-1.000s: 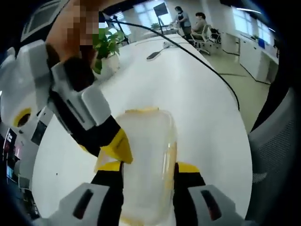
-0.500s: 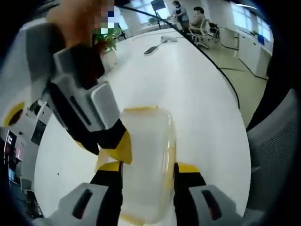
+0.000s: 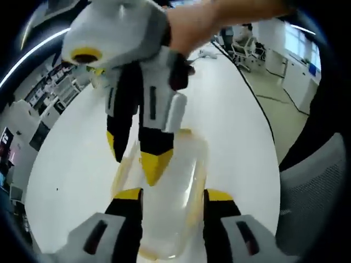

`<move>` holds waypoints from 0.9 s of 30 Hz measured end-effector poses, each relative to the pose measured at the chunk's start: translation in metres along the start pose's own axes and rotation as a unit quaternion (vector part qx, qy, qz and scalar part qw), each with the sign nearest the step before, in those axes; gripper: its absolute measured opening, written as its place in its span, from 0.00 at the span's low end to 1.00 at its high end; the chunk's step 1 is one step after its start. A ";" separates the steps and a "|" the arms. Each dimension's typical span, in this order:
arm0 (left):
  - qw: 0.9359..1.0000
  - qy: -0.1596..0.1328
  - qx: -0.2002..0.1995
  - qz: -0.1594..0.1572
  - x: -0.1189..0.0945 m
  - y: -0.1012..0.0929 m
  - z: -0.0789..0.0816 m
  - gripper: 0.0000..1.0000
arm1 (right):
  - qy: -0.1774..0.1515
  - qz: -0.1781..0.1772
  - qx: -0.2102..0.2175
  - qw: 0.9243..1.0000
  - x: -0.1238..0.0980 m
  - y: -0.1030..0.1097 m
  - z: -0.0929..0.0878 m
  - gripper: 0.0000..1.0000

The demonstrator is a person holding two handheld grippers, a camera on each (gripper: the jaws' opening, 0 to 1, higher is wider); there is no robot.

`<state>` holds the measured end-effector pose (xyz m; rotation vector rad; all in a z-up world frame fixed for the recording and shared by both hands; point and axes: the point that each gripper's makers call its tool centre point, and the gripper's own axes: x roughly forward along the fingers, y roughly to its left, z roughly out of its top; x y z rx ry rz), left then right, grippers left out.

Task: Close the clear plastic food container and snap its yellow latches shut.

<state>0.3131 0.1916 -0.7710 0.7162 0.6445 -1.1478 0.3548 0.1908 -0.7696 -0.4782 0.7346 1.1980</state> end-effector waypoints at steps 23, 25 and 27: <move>0.969 -0.180 -0.166 0.026 -0.013 0.016 0.017 0.89 | -0.186 -0.048 0.115 0.975 -0.035 0.002 -0.005 0.94; 0.965 -0.195 -0.173 0.032 -0.015 0.017 0.015 0.93 | -0.195 -0.054 0.107 0.973 -0.036 0.005 -0.006 0.96; 0.961 -0.205 -0.171 0.065 -0.019 0.025 0.010 0.99 | -0.196 -0.059 0.100 0.974 -0.034 0.009 -0.009 0.96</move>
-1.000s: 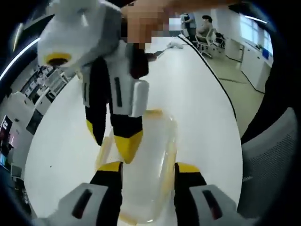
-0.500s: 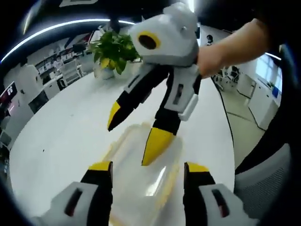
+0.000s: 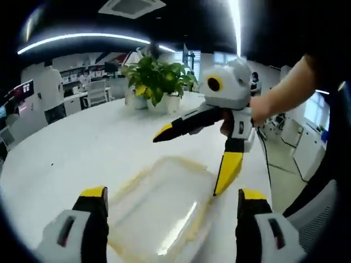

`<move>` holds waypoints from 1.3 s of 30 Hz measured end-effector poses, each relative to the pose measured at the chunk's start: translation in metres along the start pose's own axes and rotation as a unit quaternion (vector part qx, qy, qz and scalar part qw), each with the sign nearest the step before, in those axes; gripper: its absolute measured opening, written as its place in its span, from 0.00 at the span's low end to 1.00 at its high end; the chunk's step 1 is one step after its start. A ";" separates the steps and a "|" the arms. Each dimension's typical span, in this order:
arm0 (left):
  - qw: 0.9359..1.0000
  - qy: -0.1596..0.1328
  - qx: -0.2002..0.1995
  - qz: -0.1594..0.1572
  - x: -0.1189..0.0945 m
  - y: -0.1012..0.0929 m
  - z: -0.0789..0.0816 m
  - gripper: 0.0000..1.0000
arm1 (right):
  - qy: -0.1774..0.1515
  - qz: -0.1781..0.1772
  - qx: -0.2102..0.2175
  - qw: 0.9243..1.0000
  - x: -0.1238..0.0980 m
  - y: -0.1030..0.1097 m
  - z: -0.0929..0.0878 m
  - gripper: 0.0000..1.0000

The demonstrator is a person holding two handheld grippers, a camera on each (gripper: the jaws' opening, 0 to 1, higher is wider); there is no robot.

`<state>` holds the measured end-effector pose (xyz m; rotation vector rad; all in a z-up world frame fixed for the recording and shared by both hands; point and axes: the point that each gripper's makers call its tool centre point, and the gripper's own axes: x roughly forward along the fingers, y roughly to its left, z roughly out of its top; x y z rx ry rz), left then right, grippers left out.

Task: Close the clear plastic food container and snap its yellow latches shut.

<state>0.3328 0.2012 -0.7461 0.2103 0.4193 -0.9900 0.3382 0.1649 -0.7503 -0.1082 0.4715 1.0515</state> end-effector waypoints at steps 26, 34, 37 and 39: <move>0.988 -0.099 -0.091 0.080 -0.005 0.029 -0.037 0.97 | -0.019 -0.051 0.019 0.998 0.001 0.003 -0.061 0.81; 0.992 -0.078 -0.070 0.071 -0.006 0.014 -0.056 0.92 | -0.008 -0.049 0.020 0.999 0.012 0.003 -0.071 0.78; 0.993 -0.063 -0.075 0.072 -0.001 0.018 -0.066 0.90 | -0.002 -0.037 0.032 0.999 0.018 0.004 -0.076 0.79; 0.993 -0.053 -0.072 0.072 0.003 0.017 -0.069 0.87 | 0.003 -0.039 0.026 0.999 0.019 0.002 -0.078 0.76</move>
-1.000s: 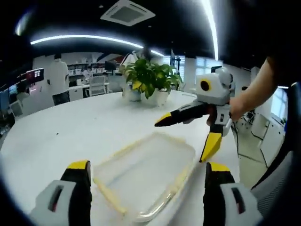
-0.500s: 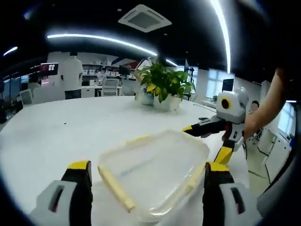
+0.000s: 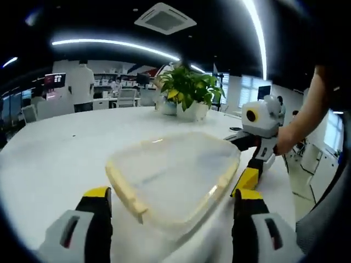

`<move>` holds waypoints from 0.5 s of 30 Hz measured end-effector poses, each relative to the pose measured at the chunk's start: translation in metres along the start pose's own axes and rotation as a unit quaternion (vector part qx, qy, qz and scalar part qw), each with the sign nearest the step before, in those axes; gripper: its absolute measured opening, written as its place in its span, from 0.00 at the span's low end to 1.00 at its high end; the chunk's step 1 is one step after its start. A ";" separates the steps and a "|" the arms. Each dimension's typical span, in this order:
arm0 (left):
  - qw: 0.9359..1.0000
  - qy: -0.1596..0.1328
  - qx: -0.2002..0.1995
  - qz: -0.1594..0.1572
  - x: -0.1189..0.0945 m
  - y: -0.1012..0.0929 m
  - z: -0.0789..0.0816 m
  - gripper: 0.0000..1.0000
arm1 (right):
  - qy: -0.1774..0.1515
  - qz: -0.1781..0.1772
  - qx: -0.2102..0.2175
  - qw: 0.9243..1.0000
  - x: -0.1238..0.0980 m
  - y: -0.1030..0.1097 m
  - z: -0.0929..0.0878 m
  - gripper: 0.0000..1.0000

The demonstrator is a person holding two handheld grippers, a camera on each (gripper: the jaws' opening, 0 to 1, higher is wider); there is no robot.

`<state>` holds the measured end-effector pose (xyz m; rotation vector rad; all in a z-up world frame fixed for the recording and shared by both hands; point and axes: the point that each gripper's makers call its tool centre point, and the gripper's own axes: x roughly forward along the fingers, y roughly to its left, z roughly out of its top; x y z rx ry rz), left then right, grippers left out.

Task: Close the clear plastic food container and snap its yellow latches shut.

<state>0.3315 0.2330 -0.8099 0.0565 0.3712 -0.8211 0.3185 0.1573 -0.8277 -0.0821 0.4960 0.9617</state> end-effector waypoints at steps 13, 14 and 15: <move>0.999 0.032 0.018 0.024 0.006 0.005 -0.009 0.77 | 0.004 -0.017 0.002 1.000 0.002 -0.003 0.001 0.69; 0.999 0.032 0.017 0.025 0.006 0.006 -0.009 0.77 | 0.004 -0.018 0.002 1.000 0.002 -0.003 0.002 0.68; 0.999 0.033 0.017 0.026 0.006 0.006 -0.009 0.77 | 0.003 -0.018 0.003 1.000 0.002 -0.002 0.002 0.68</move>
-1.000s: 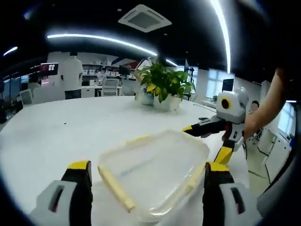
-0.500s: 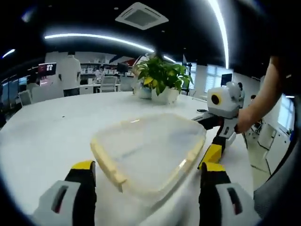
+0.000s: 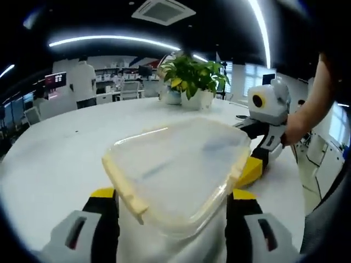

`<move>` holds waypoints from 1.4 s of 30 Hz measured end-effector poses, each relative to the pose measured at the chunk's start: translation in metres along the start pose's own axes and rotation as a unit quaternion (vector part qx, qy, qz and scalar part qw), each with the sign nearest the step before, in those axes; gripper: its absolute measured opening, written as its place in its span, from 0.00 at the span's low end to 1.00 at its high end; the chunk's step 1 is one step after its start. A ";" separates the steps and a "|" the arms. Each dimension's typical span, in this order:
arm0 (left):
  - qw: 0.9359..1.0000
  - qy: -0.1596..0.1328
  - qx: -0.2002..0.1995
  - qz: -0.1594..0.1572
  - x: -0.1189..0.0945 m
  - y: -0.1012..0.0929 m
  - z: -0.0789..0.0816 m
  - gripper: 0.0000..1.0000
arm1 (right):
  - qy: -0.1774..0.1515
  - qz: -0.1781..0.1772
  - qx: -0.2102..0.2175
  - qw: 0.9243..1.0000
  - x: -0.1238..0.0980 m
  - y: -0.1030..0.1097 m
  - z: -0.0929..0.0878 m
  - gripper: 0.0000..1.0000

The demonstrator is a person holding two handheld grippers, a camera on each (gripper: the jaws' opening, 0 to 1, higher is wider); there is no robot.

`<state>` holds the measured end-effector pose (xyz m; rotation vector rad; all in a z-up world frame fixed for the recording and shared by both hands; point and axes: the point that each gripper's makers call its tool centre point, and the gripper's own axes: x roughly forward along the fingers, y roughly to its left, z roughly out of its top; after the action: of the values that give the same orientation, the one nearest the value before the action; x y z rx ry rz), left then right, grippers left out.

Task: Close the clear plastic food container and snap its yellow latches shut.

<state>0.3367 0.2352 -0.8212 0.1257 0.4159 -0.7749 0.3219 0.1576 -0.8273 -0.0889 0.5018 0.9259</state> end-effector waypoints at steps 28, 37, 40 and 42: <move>0.999 0.041 0.025 0.016 -0.025 0.053 -0.013 0.72 | 0.007 -0.022 0.009 1.000 0.052 0.020 0.025 0.70; 0.998 0.051 0.039 -0.004 -0.033 0.089 -0.016 0.66 | 0.015 -0.047 0.017 0.999 0.082 0.022 0.038 0.69; 0.998 0.052 0.038 -0.008 -0.035 0.101 -0.017 0.65 | 0.016 -0.051 0.017 0.998 0.093 0.022 0.043 0.69; 0.998 0.055 0.039 -0.011 -0.035 0.109 -0.017 0.64 | 0.013 -0.054 0.018 0.998 0.099 0.022 0.046 0.68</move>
<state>0.3853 0.3400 -0.8266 0.2377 0.4914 -0.8083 0.3713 0.2575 -0.8279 -0.0940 0.5334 0.8112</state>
